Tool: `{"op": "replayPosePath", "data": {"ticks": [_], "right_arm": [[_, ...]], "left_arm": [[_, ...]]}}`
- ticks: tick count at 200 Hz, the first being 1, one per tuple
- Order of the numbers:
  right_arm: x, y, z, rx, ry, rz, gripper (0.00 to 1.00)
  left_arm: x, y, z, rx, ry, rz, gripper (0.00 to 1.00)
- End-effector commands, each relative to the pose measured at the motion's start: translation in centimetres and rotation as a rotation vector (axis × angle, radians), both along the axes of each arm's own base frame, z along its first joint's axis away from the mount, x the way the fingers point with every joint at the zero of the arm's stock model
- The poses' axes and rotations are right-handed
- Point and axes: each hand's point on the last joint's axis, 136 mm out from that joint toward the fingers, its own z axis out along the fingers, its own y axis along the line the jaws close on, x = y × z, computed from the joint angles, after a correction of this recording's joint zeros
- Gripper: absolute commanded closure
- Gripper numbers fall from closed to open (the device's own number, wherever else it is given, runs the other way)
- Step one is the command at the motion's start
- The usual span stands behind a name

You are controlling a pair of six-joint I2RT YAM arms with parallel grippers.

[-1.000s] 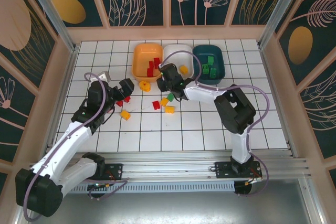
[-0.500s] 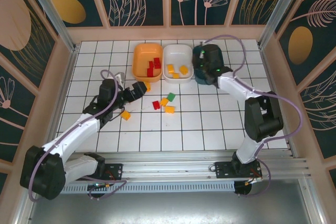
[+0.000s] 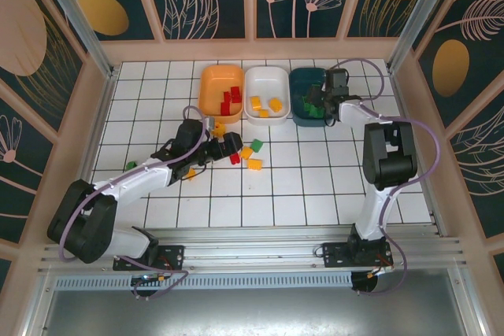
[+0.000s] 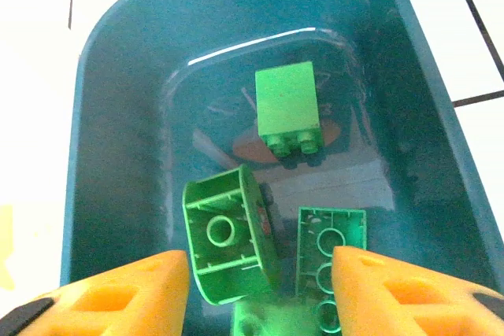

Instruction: Sort the legos into containers by color

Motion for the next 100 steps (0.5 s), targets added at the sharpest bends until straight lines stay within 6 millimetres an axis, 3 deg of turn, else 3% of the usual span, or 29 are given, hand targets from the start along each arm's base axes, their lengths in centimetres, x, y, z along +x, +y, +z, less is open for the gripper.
{"op": "replayPosePath", "data": {"ticks": [1, 26, 38, 64, 83, 100], "right_arm": [[0.5, 0.1, 3.2, 0.012, -0.066, -0.009, 0.44], [-0.7, 0.6, 6.6, -0.003, -0.135, -0.012, 0.42], [-2.1, 2.0, 8.4, 0.012, -0.179, 0.008, 0.42], [-6.6, 8.6, 10.1, 0.042, -0.249, 0.141, 0.42], [-9.8, 14.3, 9.2, 0.076, -0.247, 0.261, 0.43], [-13.6, 20.9, 8.0, 0.093, -0.249, 0.457, 0.43]], "left_arm": [[1.1, 0.2, 1.7, -0.001, -0.036, 0.04, 0.02], [1.6, 1.8, 2.2, 0.067, -0.049, 0.113, 0.02], [2.0, 3.9, 2.6, 0.141, -0.066, 0.202, 0.02], [2.8, 9.4, 3.4, 0.205, -0.078, 0.378, 0.01], [2.9, 13.4, 3.0, 0.202, -0.039, 0.484, 0.02], [2.5, 15.6, 2.9, 0.197, -0.017, 0.538, 0.02]]}}
